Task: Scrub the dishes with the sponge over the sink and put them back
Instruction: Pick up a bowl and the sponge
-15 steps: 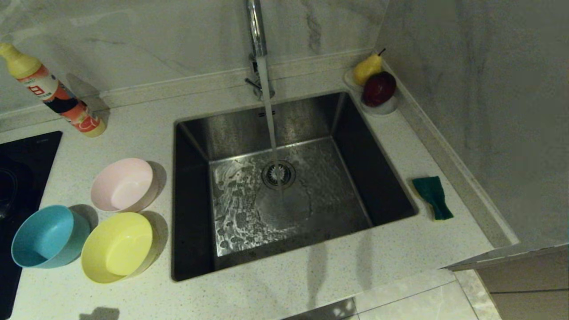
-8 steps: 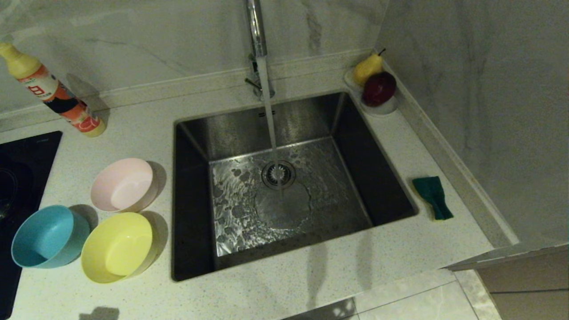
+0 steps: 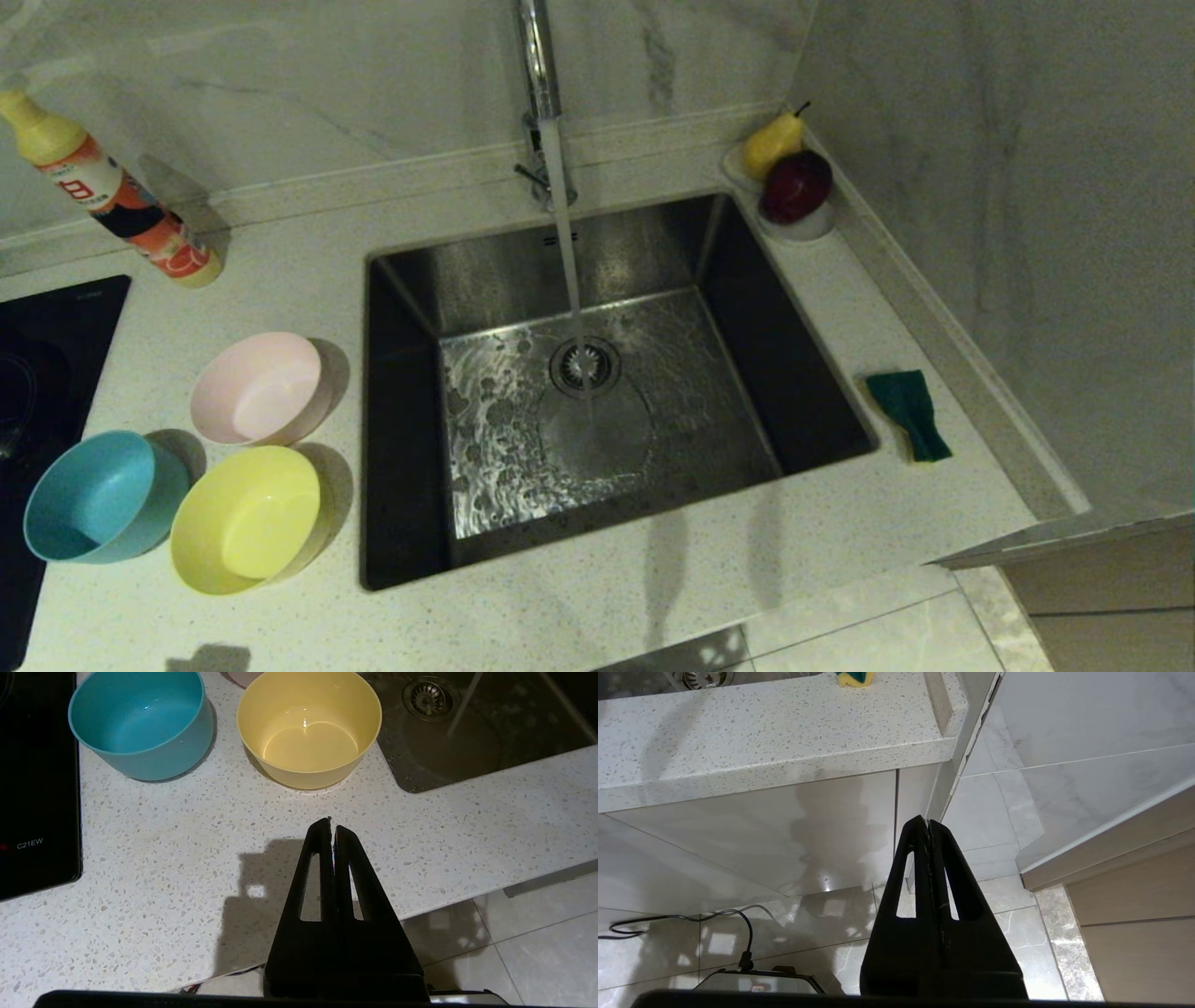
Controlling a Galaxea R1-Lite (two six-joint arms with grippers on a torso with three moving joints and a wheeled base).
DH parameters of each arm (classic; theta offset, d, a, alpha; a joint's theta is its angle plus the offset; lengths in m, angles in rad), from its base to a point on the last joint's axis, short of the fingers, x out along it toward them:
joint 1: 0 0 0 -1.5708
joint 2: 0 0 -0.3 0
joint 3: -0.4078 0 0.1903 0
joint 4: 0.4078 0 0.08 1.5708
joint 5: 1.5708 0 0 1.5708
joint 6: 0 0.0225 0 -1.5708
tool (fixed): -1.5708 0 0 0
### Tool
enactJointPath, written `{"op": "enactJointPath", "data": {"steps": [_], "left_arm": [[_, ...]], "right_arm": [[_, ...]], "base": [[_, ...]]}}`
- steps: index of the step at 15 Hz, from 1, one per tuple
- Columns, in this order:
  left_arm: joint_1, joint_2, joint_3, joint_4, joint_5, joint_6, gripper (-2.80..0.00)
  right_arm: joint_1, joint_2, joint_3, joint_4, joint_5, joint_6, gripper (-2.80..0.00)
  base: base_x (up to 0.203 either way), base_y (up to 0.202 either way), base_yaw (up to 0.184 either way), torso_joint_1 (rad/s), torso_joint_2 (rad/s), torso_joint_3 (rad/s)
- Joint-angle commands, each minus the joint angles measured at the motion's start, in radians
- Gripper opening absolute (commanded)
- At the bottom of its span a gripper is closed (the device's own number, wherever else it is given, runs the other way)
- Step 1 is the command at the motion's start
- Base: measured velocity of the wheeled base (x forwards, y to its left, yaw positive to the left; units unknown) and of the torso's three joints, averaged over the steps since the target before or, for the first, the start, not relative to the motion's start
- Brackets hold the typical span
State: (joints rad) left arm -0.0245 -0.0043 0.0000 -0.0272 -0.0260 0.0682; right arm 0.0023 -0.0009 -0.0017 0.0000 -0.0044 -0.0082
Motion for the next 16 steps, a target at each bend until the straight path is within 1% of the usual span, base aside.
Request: {"op": "enactJointPath", "data": {"steps": [1, 3, 4, 6, 9, 11, 13, 16], "left_arm": [[0.0, 0.001, 0.015, 0.0, 0.0, 0.001, -2.8], [0.0, 0.001, 0.015, 0.0, 0.0, 0.001, -2.8], [0.0, 0.001, 0.015, -0.002, 0.0, 0.0, -2.8], [0.0, 0.001, 0.015, -0.001, 0.0, -0.002, -2.8], [0.0, 0.001, 0.015, -0.002, 0.0, -0.007, -2.8], [0.0, 0.001, 0.015, -0.002, 0.0, -0.007, -2.8], [0.0, 0.001, 0.015, -0.001, 0.0, -0.007, -2.8], [0.0, 0.001, 0.015, 0.0, 0.0, -0.007, -2.8]], "right_arm": [[0.001, -0.001, 0.0, -0.002, 0.001, -0.006, -2.8], [0.001, -0.002, -0.006, 0.015, 0.001, -0.012, -2.8], [0.001, -0.002, -0.027, 0.023, 0.004, -0.031, -2.8], [0.001, 0.009, -0.143, 0.059, 0.012, -0.041, -2.8], [0.001, 0.081, -0.367, 0.254, 0.097, -0.044, -2.8], [0.003, 0.191, -0.519, 0.353, 0.146, -0.044, -2.8], [0.002, 0.303, -0.623, 0.402, 0.19, -0.045, -2.8], [0.004, 0.467, -0.701, 0.462, 0.246, -0.048, -2.8]], "base": [[0.0, 0.0, 0.0, 0.0, 0.0, 0.0], [0.0, 0.0, 0.0, 0.0, 0.0, 0.0], [0.0, 0.0, 0.0, 0.0, 0.0, 0.0], [0.0, 0.0, 0.0, 0.0, 0.0, 0.0], [0.0, 0.0, 0.0, 0.0, 0.0, 0.0], [0.0, 0.0, 0.0, 0.0, 0.0, 0.0], [0.0, 0.0, 0.0, 0.0, 0.0, 0.0], [0.0, 0.0, 0.0, 0.0, 0.0, 0.0]]}}
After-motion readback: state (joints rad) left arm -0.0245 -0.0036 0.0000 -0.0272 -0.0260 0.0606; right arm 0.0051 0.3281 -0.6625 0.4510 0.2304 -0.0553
